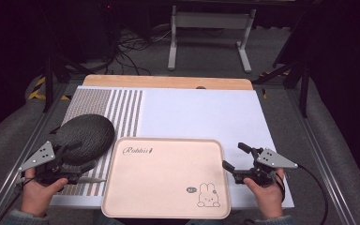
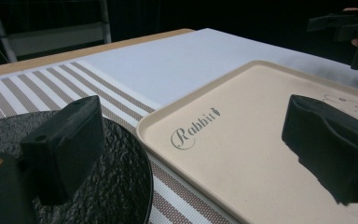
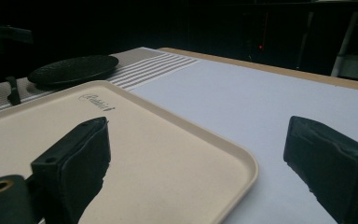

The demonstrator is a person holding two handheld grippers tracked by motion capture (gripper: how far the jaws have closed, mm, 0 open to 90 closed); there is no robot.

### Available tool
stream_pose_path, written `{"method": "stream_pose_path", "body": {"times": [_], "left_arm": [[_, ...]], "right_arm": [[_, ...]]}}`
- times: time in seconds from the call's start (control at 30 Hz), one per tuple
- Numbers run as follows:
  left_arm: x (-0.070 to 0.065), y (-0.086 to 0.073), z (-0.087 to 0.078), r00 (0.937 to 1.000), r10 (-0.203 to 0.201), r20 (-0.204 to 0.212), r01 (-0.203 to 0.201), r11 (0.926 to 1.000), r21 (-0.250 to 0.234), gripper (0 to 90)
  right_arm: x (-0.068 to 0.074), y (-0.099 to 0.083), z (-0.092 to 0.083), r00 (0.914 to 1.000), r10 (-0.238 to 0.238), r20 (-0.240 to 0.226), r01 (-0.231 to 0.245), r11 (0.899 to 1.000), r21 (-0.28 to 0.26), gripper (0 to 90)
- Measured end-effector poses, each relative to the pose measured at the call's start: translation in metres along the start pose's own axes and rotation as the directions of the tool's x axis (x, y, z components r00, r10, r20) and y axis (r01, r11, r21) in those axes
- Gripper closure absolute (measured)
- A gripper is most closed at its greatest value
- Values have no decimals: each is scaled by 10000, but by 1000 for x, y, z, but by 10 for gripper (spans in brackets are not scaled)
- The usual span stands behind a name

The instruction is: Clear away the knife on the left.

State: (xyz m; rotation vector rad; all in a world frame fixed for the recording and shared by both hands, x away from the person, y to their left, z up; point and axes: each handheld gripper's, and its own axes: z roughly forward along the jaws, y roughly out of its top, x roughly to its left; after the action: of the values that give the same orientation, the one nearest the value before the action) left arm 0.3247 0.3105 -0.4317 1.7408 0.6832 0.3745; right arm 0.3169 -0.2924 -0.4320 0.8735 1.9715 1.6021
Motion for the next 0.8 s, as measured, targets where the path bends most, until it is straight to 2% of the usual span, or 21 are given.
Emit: {"method": "stream_pose_path", "body": {"times": [0.07,0.13,0.2,0.27,0.3,0.4,0.43,0.5,0.57,0.63,0.7,0.8], "left_arm": [[1,2,-1,9993,357,56,-360,9978,558,58],[1,4,-2,9977,677,25,-676,9919,1072,67],[1,8,-1,9942,1069,118,-1074,9793,1716,76],[2,13,-1,9897,1409,257,-1430,9614,2351,84],[2,16,-1,9887,1458,349,-1498,9505,2724,85],[5,23,0,9853,1579,653,-1707,9256,3379,72],[5,23,0,9853,1579,653,-1707,9256,3379,68],[4,25,1,9796,1829,834,-2010,9022,3818,67],[2,27,3,9730,2063,1039,-2310,8740,4276,67],[1,29,4,9687,2174,1201,-2483,8539,4573,66],[0,31,6,9662,2183,1374,-2577,8372,4824,65],[0,33,7,9621,2312,1446,-2727,8087,5212,74]], "right_arm": [[0,0,0,10000,68,-41,-69,10000,-51,80],[0,0,-1,10000,60,-26,-60,10000,-55,80],[-1,-1,-1,10000,79,-24,-79,10000,-23,81],[-1,-1,-2,9999,107,-15,-107,9999,-24,81],[-1,-2,-2,9999,138,-16,-138,9999,-19,81],[-1,-2,-1,9999,106,-41,-106,9999,34,81],[-1,-2,-1,9999,106,-41,-106,9999,34,81],[-1,-2,-1,9999,104,-59,-104,9999,47,81],[0,-2,-1,9999,73,-74,-72,9999,93,81],[0,-1,-1,9999,83,-110,-83,10000,48,81],[1,0,-2,9999,-4,-107,5,10000,64,81],[2,0,-2,9999,-70,-149,72,9999,115,81]]}}
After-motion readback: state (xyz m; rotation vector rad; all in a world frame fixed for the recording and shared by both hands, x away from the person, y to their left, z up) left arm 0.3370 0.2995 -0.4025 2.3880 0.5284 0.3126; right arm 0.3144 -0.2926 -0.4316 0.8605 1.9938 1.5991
